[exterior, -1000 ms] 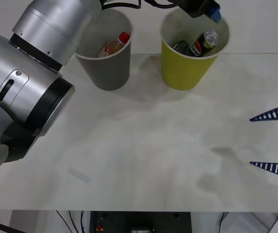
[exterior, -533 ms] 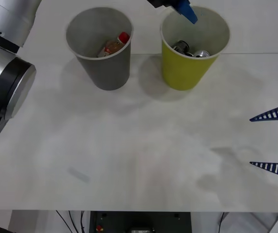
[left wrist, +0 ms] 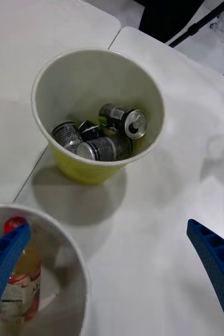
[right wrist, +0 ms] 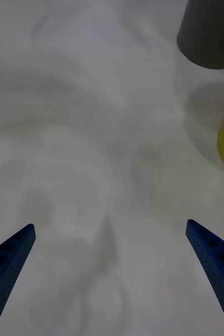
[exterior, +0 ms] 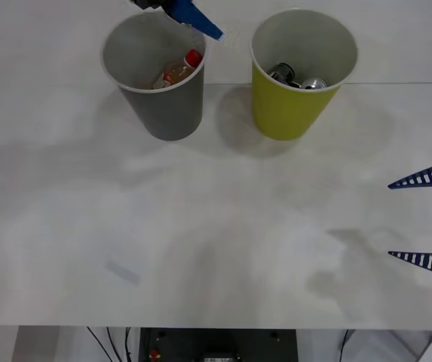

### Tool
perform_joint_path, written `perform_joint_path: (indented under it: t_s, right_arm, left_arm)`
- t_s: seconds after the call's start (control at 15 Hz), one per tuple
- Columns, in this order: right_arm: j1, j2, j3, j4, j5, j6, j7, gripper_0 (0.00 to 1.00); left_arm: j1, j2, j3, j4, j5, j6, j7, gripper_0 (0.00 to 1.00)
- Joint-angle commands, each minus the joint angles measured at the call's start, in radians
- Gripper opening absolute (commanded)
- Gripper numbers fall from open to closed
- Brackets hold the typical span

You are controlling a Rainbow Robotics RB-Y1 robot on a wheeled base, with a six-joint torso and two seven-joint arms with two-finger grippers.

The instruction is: Put the can into the green bin and the plastic bottle into the gray bin

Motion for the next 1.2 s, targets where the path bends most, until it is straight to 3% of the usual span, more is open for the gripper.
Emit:
perform_joint_path:
  t_s: [0.07, 0.33, 0.53, 0.87, 1.0, 1.2]
  right_arm:
    - [0.000, 0.000, 0.000, 0.000, 0.000, 0.000, 0.000, 1.00]
    - [0.000, 0.000, 0.000, 0.000, 0.000, 0.000, 0.000, 1.00]
    - [0.000, 0.000, 0.000, 0.000, 0.000, 0.000, 0.000, 1.00]
    - [0.000, 0.000, 0.000, 0.000, 0.000, 0.000, 0.000, 1.00]
    - [0.000, 0.000, 0.000, 0.000, 0.000, 0.000, 0.000, 1.00]
    - [0.000, 0.000, 0.000, 0.000, 0.000, 0.000, 0.000, 1.00]
  left_arm:
    - [0.098, 0.130, 0.020, -0.077, 0.088, -0.001, -0.085, 1.00]
    - [0.217, 0.298, 0.031, -0.097, 0.217, -0.001, -0.299, 1.00]
    - [0.375, 0.372, 0.142, -0.158, 0.244, -0.001, -0.457, 1.00]
    - [0.748, 0.397, 0.422, -0.447, 0.217, -0.001, -0.565, 1.00]
    - [0.852, 0.397, 0.490, -0.503, 0.221, -0.001, -0.584, 1.00]
    - [0.958, 0.395, 0.554, -0.511, 0.223, -0.001, -0.716, 1.00]
